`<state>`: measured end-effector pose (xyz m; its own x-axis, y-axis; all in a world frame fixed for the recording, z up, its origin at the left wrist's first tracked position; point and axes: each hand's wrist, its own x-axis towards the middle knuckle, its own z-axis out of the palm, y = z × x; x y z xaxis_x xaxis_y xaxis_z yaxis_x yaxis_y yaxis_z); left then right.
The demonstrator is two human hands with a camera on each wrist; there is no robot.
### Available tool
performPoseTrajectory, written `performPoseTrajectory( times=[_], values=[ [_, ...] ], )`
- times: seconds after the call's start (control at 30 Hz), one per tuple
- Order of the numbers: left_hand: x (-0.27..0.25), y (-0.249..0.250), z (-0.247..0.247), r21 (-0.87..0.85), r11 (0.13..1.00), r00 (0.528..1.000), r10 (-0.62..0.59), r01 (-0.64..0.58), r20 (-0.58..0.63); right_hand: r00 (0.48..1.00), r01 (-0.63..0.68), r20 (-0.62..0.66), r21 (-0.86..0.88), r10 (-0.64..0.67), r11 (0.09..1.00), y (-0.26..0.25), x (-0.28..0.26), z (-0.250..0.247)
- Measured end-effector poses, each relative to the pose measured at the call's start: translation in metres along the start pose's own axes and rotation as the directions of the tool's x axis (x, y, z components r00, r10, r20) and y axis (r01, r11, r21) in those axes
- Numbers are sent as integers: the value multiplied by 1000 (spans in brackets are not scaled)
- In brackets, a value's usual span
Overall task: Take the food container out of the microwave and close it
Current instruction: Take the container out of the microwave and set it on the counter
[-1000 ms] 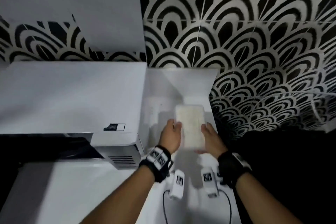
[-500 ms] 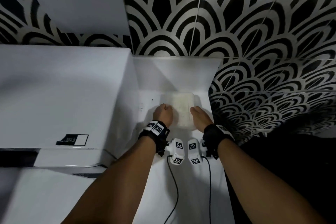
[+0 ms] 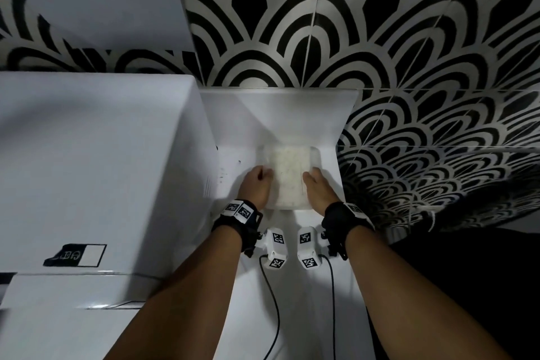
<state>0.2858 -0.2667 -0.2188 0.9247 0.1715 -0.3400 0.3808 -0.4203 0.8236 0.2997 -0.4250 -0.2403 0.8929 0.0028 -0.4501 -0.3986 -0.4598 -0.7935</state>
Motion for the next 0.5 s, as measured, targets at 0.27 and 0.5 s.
performPoseTrajectory(
  times=[0.27,0.5],
  values=[
    [1,1,-1,-65,997,997,-43,47,57,1000,11,4,-13,-11,1000,5,0,0],
    [-17,18,3,25,991,991,-131,131,-13,989,-94,117,63,86,994,-19,-29,-26]
  ],
)
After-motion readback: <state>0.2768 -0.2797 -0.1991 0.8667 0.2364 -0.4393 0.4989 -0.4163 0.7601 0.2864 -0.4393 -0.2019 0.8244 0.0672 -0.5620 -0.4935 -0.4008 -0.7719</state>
